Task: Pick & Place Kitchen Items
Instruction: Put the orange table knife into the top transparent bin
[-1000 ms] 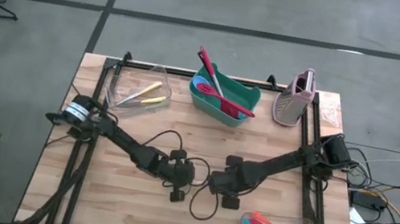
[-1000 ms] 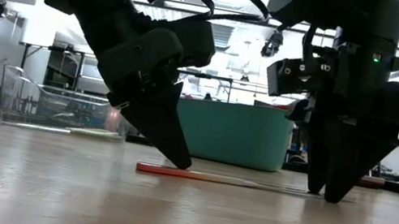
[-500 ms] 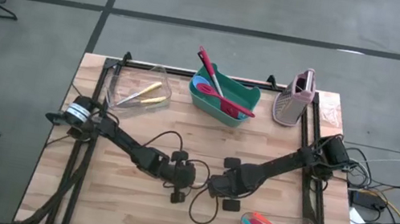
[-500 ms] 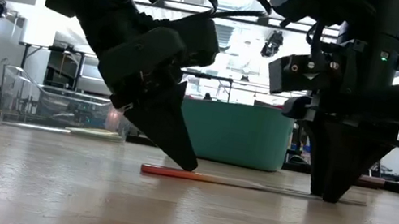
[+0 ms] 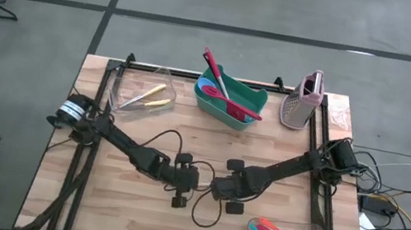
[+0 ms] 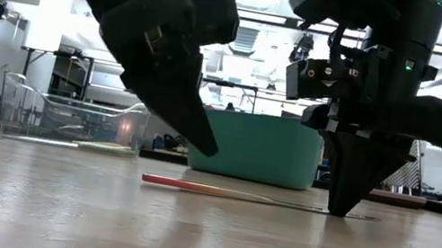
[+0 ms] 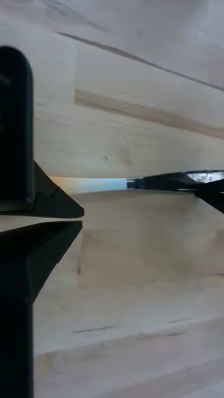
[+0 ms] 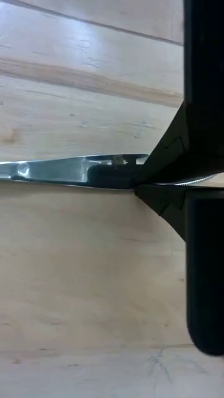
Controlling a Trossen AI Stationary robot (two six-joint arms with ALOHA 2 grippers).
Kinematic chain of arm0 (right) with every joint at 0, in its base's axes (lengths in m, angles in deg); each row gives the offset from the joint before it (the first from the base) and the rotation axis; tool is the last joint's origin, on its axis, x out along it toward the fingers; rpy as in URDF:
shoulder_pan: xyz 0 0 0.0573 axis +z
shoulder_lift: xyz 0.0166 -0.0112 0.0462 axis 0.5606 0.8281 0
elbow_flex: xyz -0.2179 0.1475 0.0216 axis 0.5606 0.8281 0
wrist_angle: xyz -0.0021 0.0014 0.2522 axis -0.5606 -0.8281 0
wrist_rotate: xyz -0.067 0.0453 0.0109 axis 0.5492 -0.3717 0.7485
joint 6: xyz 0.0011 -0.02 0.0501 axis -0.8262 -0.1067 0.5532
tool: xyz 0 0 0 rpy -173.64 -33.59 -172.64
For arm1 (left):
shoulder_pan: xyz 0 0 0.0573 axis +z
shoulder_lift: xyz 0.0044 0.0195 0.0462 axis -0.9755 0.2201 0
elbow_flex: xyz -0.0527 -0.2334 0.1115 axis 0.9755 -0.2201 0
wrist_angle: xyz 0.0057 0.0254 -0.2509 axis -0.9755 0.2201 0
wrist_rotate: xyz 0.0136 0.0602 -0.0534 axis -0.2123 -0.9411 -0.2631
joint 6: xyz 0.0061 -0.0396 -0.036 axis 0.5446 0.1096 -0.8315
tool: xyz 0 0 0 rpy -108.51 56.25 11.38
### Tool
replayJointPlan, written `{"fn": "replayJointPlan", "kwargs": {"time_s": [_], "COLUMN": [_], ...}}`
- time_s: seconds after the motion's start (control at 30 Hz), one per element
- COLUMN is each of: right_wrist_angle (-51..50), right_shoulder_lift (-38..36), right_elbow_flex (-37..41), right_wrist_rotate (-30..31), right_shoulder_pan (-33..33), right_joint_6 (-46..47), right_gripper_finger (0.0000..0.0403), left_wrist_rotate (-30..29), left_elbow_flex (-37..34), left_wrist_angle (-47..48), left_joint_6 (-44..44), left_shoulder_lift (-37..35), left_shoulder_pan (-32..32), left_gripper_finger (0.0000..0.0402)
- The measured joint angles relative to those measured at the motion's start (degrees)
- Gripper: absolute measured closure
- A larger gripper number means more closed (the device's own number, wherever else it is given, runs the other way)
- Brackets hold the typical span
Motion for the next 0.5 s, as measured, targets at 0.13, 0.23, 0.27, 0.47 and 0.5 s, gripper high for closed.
{"fn": "replayJointPlan", "kwargs": {"time_s": [0.13, 0.23, 0.27, 0.47, 0.5], "right_wrist_angle": [-0.1, 0.1, 0.0, -1.0, -1.0], "right_shoulder_lift": [0.1, 0.4, 0.4, 0.5, 0.5], "right_elbow_flex": [-1.5, -2.9, -3.4, -5.7, -5.9], "right_wrist_rotate": [0.5, 0.5, 0.4, -0.2, -0.2], "right_shoulder_pan": [0.0, -0.1, -0.1, -0.1, -0.1], "right_joint_6": [-1.2, -2.1, -2.4, -3.0, -2.9], "right_gripper_finger": [0.0394, 0.0395, 0.0395, 0.0395, 0.0395], "left_wrist_rotate": [-0.1, -0.2, -0.3, -4.1, -4.8], "left_elbow_flex": [0.0, 0.0, 0.0, -1.9, -2.7], "left_wrist_angle": [0.1, 0.6, 0.9, 1.7, 1.8], "left_joint_6": [-0.1, -0.3, -0.3, -1.0, -1.5], "left_shoulder_lift": [-0.1, -0.2, -0.2, -0.3, -0.3], "left_shoulder_pan": [0.0, 0.0, 0.0, -0.1, 0.0], "left_gripper_finger": [0.0374, 0.0374, 0.0374, 0.0374, 0.0373]}}
